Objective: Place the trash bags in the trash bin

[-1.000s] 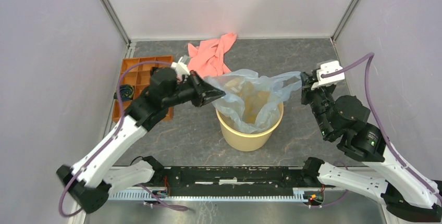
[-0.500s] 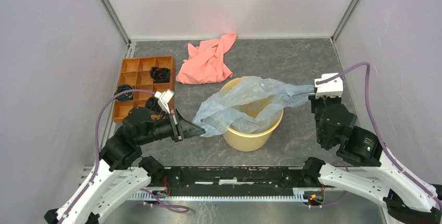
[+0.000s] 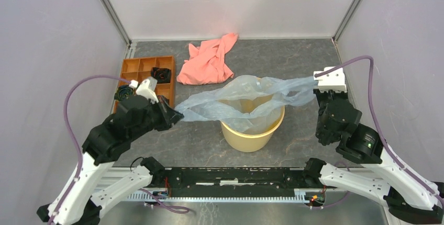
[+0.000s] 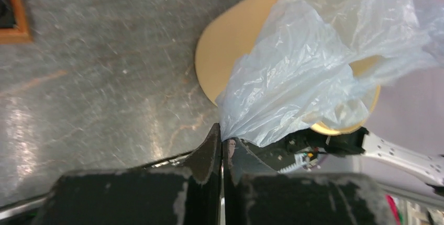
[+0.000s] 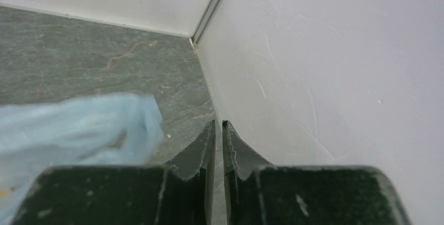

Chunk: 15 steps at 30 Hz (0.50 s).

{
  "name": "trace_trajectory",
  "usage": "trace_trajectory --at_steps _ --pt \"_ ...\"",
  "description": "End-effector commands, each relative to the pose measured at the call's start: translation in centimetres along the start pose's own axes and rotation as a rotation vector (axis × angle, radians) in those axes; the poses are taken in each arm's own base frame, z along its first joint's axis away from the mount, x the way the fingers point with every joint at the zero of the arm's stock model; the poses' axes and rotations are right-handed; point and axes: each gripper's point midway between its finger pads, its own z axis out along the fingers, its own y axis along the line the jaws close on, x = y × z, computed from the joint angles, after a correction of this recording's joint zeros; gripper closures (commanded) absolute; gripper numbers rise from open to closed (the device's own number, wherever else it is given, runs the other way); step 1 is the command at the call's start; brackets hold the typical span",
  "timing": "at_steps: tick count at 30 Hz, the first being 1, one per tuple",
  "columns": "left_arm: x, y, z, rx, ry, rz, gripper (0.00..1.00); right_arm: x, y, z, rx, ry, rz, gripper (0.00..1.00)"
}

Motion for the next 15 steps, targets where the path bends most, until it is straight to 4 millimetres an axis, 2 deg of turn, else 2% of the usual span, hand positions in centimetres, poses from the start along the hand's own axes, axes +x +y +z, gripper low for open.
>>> trace_trajectory --at_steps 1,3,5,6,10,13,15 --pt "-2.3 1.5 1.7 -0.159 -0.015 0.158 0.98 -1.7 -0.1 0.5 0.065 -0.016 -0.044 0.85" --pt "-2.5 0.8 2.4 -0.157 0.014 0.179 0.98 -2.1 0.4 0.6 0.065 -0.008 -0.041 0.85" --pt "-2.2 -0.8 2.6 -0.081 0.049 0.188 0.97 -2.7 1.1 0.6 0.019 0.011 -0.018 0.81" --pt "-2.0 -1.6 2.5 -0.041 0.06 0.187 0.95 -3.2 1.0 0.4 -0.019 0.023 0.026 0.75" --pt "-1.6 -3.1 1.6 0.038 0.076 0.153 0.82 -4.8 3.5 -1.5 -0.319 0.068 0.18 0.47" --pt "-1.7 -3.8 1.0 0.078 0.065 0.124 0.79 -5.6 4.5 -3.7 -0.511 0.071 0.327 0.27" --pt "-2.0 -3.9 0.7 0.079 0.049 0.113 0.79 -6.1 4.4 -5.0 -0.599 0.059 0.393 0.15"
